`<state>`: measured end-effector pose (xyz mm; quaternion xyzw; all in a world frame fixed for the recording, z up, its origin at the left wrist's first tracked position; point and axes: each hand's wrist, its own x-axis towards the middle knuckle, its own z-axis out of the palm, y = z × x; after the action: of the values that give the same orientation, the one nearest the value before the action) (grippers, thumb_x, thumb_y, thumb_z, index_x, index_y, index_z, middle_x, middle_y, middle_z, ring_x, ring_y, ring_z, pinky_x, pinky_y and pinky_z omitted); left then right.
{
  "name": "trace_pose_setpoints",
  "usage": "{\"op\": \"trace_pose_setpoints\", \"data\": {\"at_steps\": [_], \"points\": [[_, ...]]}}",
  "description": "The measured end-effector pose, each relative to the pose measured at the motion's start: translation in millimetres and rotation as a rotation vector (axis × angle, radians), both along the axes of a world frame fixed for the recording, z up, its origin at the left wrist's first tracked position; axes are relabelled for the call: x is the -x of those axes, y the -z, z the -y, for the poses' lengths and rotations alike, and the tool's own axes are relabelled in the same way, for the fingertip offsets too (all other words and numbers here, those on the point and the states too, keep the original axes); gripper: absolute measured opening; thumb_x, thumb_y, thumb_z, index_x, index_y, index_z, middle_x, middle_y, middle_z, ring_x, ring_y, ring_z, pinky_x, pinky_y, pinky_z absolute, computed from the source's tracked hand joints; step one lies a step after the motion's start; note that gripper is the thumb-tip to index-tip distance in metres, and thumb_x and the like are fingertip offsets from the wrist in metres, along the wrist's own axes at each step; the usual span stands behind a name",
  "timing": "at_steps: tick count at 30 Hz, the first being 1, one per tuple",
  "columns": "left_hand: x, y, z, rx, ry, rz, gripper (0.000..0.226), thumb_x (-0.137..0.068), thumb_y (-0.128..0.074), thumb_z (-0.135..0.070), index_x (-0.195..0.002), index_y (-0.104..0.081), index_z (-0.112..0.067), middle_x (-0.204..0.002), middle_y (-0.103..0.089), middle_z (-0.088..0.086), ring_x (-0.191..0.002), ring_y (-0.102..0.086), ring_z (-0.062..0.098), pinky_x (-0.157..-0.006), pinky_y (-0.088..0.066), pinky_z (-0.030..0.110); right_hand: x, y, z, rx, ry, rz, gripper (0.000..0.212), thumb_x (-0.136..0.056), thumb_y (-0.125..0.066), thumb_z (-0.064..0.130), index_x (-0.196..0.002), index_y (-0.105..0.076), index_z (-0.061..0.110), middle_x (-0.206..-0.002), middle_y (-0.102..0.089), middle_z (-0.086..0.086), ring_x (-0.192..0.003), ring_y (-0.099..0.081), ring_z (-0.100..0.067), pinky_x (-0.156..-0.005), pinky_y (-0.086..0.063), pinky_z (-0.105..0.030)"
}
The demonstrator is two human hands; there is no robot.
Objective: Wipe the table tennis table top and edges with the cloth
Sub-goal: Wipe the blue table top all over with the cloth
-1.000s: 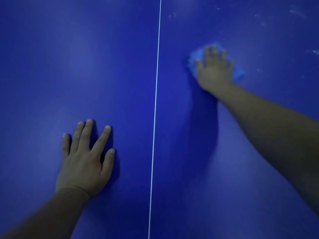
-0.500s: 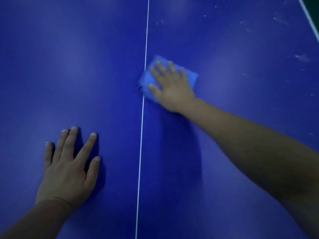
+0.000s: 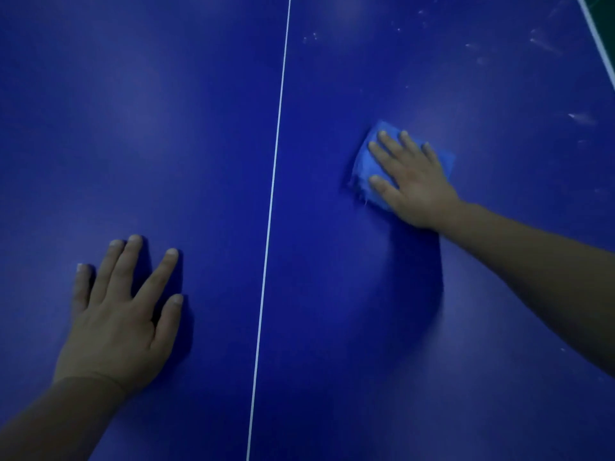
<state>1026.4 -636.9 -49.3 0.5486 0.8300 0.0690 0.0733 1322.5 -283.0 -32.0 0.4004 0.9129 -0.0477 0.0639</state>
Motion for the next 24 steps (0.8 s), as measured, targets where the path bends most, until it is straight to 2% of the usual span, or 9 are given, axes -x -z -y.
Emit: {"op": "trace_pose_setpoints", "data": {"at_steps": [4,6,9,12,14,15,18,21,24], "points": [[0.3,0.2,-0.5,-0.010,0.000,-0.004,0.063,-0.099,-0.026,-0.048,-0.153,-0.041,-0.020,-0.162,-0.025,0.019,-0.153,-0.015,0.034,-0.121,-0.003,0.054,-19.1,-2.8,-75.6,-0.069,0.241,0.010,0.089,-0.085,-0.006,0.070,-0.160,-0.021,0.024,-0.169,-0.015,-0.001,-0.154,-0.014,-0.033,-0.118,-0.015,-0.057],[-0.6,-0.1,-0.3,-0.011,0.001,-0.002,0.062,-0.100,-0.026,-0.048,-0.153,-0.041,-0.019,-0.163,-0.024,0.019,-0.153,-0.014,0.034,-0.122,0.000,0.052,-25.0,-2.5,-75.2,-0.055,0.257,0.010,0.088,-0.087,-0.006,0.070,-0.161,-0.019,0.024,-0.169,-0.014,0.000,-0.154,-0.012,-0.032,-0.118,-0.015,-0.058],[-0.7,-1.7,0.1,-0.016,0.006,0.003,0.062,-0.100,-0.026,-0.047,-0.153,-0.040,-0.019,-0.162,-0.024,0.019,-0.153,-0.014,0.034,-0.122,-0.001,0.054,-55.0,3.8,-25.4,-0.038,0.137,0.002,0.079,-0.095,-0.012,0.066,-0.160,-0.024,0.022,-0.168,-0.018,-0.002,-0.153,-0.017,-0.034,-0.116,-0.018,-0.059],[-0.8,-2.3,-0.5,-0.015,0.011,0.005,0.062,-0.100,-0.026,-0.047,-0.154,-0.040,-0.020,-0.162,-0.025,0.019,-0.154,-0.013,0.034,-0.122,-0.003,0.057,-96.5,6.6,51.1,-0.034,-0.087,-0.036,0.070,-0.102,-0.013,0.064,-0.158,-0.026,0.024,-0.166,-0.021,-0.001,-0.154,-0.015,-0.030,-0.119,-0.012,-0.056],[-0.7,-1.9,0.2,-0.006,0.012,0.000,0.062,-0.100,-0.025,-0.047,-0.154,-0.040,-0.020,-0.163,-0.024,0.018,-0.154,-0.013,0.034,-0.123,-0.003,0.057,-108.1,5.6,64.3,-0.001,-0.181,-0.052,0.066,-0.103,-0.016,0.064,-0.159,-0.023,0.028,-0.167,-0.017,0.005,-0.155,-0.009,-0.024,-0.122,-0.005,-0.050],[-0.9,-1.8,0.4,-0.004,0.015,-0.001,0.063,-0.100,-0.025,-0.048,-0.154,-0.039,-0.020,-0.163,-0.024,0.018,-0.154,-0.013,0.034,-0.123,-0.003,0.057,-105.5,3.7,53.6,0.005,-0.190,-0.054,0.067,-0.103,-0.015,0.065,-0.159,-0.022,0.030,-0.167,-0.017,0.005,-0.155,-0.010,-0.024,-0.121,-0.007,-0.051],[-0.3,-1.3,-0.1,-0.008,0.011,0.007,0.063,-0.100,-0.025,-0.048,-0.154,-0.040,-0.020,-0.163,-0.024,0.018,-0.154,-0.012,0.033,-0.123,-0.003,0.056,-79.0,5.5,-8.0,-0.051,-0.012,-0.036,0.079,-0.097,-0.012,0.073,-0.159,-0.025,0.027,-0.166,-0.021,0.000,-0.153,-0.017,-0.032,-0.118,-0.015,-0.061],[-1.0,-0.8,0.0,-0.010,0.007,0.011,0.063,-0.100,-0.024,-0.049,-0.154,-0.039,-0.020,-0.163,-0.023,0.018,-0.154,-0.012,0.033,-0.122,-0.003,0.057,-58.1,2.2,-52.7,-0.036,0.207,-0.017,0.085,-0.088,-0.011,0.072,-0.160,-0.020,0.028,-0.169,-0.013,0.002,-0.154,-0.011,-0.030,-0.119,-0.011,-0.060],[-1.4,-1.3,0.0,-0.009,0.002,0.020,0.064,-0.099,-0.023,-0.050,-0.155,-0.038,-0.020,-0.164,-0.022,0.018,-0.154,-0.010,0.033,-0.123,-0.001,0.055,-63.2,3.1,-32.6,-0.036,0.204,-0.007,0.086,-0.089,-0.008,0.071,-0.161,-0.018,0.027,-0.169,-0.012,0.002,-0.155,-0.010,-0.029,-0.119,-0.011,-0.058]]}}
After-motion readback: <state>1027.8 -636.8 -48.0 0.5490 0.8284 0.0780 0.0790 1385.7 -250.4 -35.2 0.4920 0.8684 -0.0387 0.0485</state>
